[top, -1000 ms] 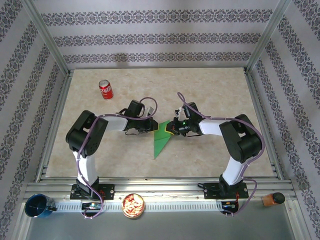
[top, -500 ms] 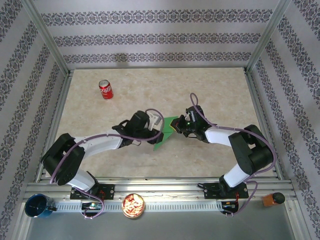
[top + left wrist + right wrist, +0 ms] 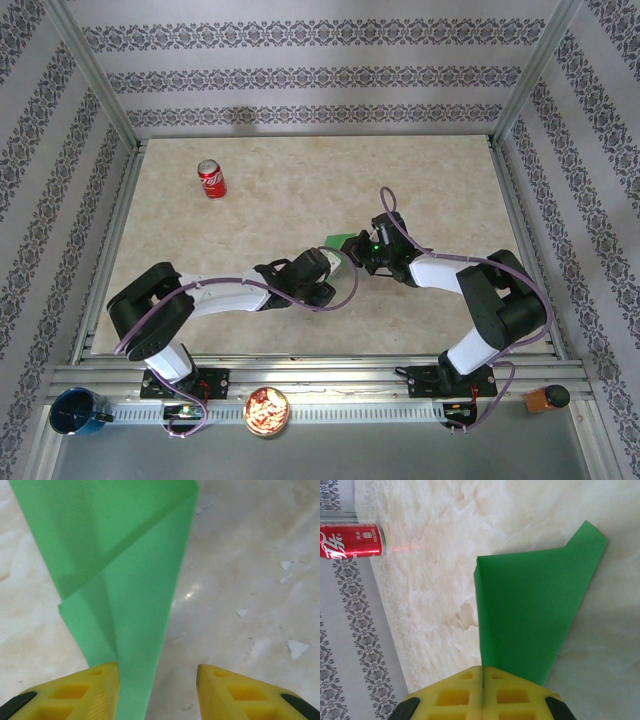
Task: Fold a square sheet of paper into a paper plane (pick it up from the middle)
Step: Fold the wing for the fifth time at the center of the table.
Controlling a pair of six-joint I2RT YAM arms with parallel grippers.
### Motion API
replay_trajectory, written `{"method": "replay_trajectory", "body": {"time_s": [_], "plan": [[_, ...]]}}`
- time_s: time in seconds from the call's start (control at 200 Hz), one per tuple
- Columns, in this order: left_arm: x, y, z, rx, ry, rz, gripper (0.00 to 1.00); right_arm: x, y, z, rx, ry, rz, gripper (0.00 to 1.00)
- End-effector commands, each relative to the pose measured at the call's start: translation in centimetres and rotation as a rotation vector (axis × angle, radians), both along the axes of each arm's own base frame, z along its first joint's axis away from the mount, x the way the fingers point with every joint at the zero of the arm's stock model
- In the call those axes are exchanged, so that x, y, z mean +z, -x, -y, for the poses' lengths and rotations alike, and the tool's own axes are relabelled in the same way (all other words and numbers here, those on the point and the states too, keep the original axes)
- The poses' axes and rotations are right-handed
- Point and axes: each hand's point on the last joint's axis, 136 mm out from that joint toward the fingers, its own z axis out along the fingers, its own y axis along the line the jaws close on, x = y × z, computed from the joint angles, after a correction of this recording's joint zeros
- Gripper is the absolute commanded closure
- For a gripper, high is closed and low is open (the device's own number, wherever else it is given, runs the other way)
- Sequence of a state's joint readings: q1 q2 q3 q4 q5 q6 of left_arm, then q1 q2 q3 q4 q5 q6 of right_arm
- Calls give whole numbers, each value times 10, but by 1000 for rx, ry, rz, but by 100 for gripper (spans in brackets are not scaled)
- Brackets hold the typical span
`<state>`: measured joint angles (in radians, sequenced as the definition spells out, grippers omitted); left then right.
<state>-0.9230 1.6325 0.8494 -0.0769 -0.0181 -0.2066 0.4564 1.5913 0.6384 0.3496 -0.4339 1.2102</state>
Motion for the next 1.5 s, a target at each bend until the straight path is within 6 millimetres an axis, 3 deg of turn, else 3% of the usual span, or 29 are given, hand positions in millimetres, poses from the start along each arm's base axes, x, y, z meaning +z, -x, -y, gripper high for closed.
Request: {"method": "replay_trajectory", "body": {"time_s": [0.0,0.5,1.029,1.159,1.269,1.494], "plan": [[2,-7,0,-11,-74,57,55,12,-1,-2,-13,-19,33,99],[-12,-13,2,-12,-138,73,57,12,-2,-3,-16,-38,27,99],[-8,-13,-1,-12,-143,94,80,9,0,-2,-17,-36,19,98],[-9,-13,-2,-12,-148,94,68,12,-1,-3,-15,-43,24,99],[-9,-12,-1,-23,-149,95,64,15,-2,-3,-16,-48,28,99],[-10,-13,-3,-23,-167,106,65,15,-2,-3,-17,-55,27,99]]}}
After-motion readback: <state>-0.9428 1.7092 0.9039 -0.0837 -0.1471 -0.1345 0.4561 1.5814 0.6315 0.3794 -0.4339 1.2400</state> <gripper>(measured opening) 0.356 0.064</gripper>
